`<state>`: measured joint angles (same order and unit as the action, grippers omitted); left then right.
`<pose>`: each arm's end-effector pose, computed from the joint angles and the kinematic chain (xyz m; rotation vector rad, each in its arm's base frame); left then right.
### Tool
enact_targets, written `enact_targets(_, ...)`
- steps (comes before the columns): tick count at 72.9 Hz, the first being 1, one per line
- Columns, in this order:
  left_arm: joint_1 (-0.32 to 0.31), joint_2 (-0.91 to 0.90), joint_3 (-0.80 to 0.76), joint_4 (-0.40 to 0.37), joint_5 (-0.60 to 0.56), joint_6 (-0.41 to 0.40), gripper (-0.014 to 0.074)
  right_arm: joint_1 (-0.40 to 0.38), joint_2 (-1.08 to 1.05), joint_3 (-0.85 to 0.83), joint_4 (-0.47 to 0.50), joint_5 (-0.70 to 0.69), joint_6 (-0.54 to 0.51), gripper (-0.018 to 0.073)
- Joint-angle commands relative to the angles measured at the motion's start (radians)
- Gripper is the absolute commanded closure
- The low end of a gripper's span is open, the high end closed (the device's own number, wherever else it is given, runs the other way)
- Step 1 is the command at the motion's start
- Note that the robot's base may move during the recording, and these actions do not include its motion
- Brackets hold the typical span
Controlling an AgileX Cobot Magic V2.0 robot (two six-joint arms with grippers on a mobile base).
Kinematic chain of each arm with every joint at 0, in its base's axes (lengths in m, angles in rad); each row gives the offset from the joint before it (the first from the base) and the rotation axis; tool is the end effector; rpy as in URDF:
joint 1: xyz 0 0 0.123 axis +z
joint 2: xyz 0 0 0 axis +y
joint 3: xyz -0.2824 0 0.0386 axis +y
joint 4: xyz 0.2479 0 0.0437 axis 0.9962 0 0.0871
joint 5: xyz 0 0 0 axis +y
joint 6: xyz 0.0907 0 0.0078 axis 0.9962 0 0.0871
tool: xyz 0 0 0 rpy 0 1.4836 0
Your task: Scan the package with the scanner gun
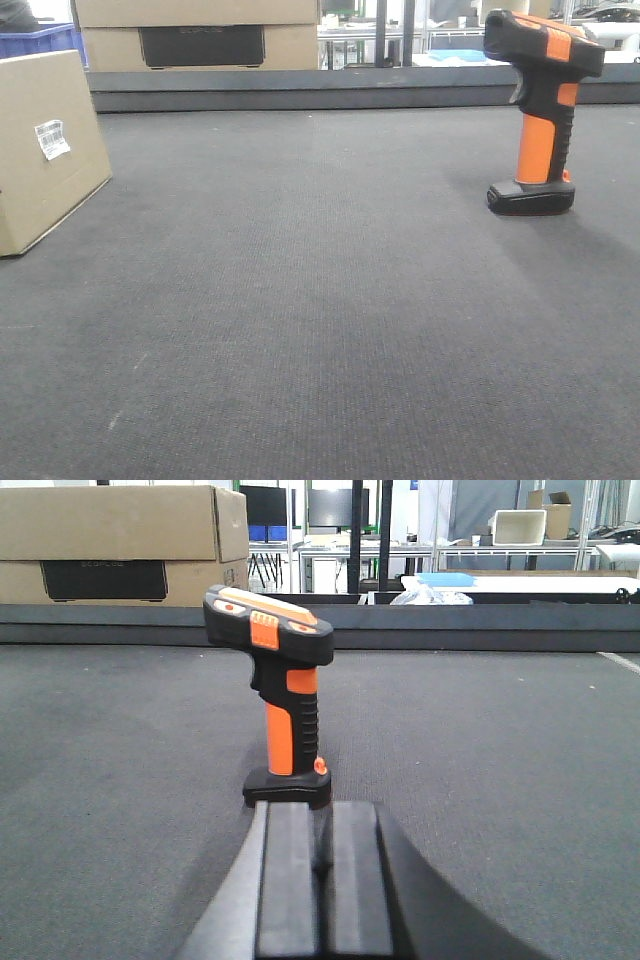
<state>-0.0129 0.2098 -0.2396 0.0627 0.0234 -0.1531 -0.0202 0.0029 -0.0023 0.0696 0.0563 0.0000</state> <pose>0.0690 -0.0007 0.2790 -0.0584 1.4765 -0.0827 0.0566 -0.0008 0.2086 0.0660 1.5391 0.0421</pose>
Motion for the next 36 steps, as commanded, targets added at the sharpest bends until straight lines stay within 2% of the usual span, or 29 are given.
enact_targets(1, -0.005, -0.003, 0.001, 0.004, -0.012, -0.002, 0.0707, -0.007, -0.003, 0.002, 0.002, -0.015, -0.011, 0.0721)
enact_targets(14, -0.005, -0.055, 0.060, 0.008, -0.001, -0.002, 0.0707, -0.007, -0.003, 0.002, 0.002, -0.019, -0.011, 0.0721)
enact_targets(21, -0.005, -0.146, 0.123, 0.099, 0.026, -0.002, 0.0707, -0.007, -0.003, 0.002, 0.002, -0.019, -0.011, 0.0721)
enact_targets(27, -0.005, -0.210, 0.158, 0.085, 0.053, -0.002, 0.0707, -0.007, -0.003, 0.002, 0.002, -0.020, -0.011, 0.0721)
enact_targets(36, -0.005, -0.210, 0.206, 0.053, 0.047, 0.003, 0.0707, -0.007, -0.003, 0.002, 0.002, -0.020, -0.011, 0.0721)
